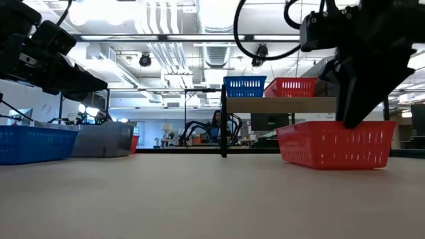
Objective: Stack baskets on shelf by color
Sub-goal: Stack the bottom red bin on the other red bin on the shelf
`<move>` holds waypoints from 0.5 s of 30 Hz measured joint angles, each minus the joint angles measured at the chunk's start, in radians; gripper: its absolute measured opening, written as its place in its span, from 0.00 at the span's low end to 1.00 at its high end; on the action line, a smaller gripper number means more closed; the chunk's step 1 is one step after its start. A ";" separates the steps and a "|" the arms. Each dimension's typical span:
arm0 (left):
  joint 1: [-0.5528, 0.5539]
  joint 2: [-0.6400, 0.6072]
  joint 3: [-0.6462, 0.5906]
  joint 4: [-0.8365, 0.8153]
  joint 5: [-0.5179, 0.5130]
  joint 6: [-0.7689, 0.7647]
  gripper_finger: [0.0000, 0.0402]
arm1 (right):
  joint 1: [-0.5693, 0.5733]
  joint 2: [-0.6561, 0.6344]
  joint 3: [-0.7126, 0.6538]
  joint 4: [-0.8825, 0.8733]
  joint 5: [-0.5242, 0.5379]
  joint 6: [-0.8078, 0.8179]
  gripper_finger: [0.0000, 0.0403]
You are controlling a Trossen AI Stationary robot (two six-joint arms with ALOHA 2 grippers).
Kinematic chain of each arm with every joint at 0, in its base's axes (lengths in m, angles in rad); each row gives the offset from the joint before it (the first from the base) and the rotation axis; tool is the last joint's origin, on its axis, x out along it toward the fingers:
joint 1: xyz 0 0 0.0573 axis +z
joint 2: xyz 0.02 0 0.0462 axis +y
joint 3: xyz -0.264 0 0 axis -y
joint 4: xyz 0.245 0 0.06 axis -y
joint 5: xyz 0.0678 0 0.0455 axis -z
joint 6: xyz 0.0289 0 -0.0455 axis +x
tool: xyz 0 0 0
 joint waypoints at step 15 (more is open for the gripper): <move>0.000 0.000 0.000 0.000 0.000 0.000 0.06 | 0.005 0.002 -0.010 0.008 0.010 -0.044 0.17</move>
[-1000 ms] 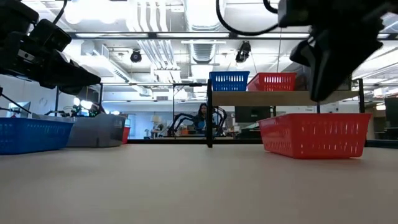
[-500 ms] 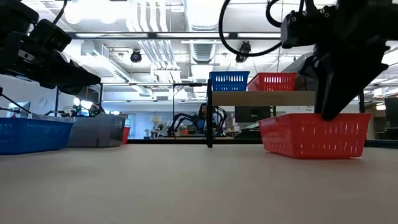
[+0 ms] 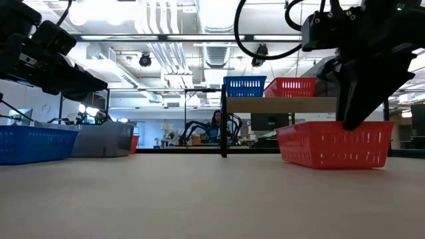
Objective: Stack baskets on shelf by color
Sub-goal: Stack the bottom red bin on the other red bin on the shelf
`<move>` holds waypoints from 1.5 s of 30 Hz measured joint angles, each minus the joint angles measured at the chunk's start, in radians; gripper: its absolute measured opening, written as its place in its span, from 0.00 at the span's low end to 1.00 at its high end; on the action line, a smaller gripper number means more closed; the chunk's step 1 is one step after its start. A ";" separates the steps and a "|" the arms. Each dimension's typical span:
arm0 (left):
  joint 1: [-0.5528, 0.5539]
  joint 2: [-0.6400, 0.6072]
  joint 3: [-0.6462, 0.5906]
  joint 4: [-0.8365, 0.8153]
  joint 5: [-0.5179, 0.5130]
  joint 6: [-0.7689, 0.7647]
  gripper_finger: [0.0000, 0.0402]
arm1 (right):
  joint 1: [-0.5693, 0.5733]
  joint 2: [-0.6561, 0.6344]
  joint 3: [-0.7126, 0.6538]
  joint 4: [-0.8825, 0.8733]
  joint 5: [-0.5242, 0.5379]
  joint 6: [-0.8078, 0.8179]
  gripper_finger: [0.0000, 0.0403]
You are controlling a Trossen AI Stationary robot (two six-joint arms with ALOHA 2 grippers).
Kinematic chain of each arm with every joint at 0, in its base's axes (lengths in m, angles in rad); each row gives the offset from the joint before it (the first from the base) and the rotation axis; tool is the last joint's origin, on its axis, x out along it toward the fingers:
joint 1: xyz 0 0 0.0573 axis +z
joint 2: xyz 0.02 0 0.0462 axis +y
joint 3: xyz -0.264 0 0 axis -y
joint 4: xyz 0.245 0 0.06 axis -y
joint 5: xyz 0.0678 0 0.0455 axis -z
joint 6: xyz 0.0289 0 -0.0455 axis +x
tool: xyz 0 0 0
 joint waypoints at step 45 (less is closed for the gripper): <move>0.000 0.000 0.000 0.000 0.000 0.000 0.06 | -0.719 -0.150 0.663 -0.638 0.286 -1.004 0.03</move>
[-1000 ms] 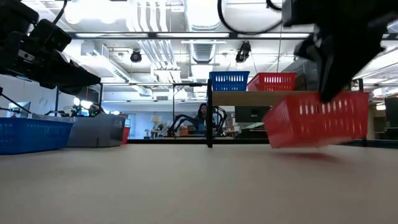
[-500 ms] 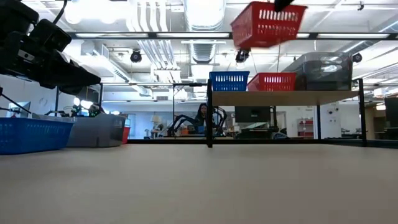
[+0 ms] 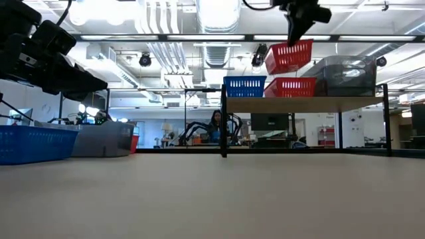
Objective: Stack baskets on shelf by color
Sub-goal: Stack the bottom red bin on the other red bin on the shelf
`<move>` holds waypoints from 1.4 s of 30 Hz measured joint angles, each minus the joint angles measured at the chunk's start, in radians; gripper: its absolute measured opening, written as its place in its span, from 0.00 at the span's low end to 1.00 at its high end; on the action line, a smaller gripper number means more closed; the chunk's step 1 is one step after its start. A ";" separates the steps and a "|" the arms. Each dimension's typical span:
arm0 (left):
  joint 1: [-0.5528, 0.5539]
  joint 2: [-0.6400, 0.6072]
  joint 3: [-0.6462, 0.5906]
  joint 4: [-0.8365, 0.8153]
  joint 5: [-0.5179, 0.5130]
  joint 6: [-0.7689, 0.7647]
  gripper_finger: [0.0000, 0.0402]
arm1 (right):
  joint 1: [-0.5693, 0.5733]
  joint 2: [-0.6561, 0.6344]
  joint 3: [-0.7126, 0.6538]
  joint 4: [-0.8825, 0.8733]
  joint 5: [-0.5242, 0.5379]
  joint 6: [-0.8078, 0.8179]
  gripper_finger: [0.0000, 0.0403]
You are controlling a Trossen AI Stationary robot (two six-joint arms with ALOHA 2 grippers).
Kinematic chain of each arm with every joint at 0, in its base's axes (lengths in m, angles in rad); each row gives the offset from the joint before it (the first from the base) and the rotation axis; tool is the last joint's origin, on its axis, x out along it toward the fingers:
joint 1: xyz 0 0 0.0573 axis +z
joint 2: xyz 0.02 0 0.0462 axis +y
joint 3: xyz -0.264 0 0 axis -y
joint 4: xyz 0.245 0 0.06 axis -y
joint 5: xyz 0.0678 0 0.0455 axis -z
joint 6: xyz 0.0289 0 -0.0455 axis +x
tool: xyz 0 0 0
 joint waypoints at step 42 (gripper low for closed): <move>0.000 0.000 0.000 0.000 0.000 0.000 0.06 | -0.104 0.052 -0.060 -0.020 -0.075 -0.059 0.03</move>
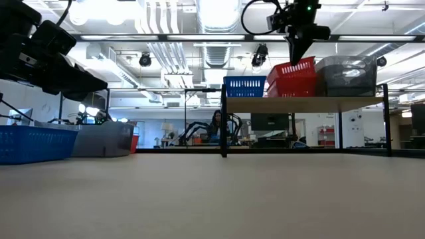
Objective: Stack baskets on shelf by color
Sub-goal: Stack the bottom red bin on the other red bin on the shelf
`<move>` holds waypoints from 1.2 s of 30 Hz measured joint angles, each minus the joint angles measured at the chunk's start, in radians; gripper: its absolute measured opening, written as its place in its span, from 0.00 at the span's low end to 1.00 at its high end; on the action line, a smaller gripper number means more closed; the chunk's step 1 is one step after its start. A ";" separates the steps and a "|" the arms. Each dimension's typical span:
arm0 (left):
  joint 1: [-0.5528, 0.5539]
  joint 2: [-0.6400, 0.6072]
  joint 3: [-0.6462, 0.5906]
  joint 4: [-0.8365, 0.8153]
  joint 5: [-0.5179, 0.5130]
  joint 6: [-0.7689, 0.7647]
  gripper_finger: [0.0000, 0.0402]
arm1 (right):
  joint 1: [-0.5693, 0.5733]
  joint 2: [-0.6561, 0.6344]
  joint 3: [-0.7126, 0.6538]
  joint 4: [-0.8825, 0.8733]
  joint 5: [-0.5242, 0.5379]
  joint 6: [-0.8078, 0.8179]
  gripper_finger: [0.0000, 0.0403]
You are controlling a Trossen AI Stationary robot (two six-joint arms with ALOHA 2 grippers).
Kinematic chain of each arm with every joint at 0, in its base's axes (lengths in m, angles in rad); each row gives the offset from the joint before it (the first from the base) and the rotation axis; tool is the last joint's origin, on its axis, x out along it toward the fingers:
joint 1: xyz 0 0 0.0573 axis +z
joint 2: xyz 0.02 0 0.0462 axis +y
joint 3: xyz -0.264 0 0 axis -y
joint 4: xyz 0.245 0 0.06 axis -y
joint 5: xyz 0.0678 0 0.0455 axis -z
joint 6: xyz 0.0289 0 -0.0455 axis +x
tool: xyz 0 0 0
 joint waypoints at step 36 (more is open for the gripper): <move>0.000 0.000 0.000 0.000 0.000 0.000 0.06 | -0.028 0.001 -0.002 0.034 -0.103 0.119 0.21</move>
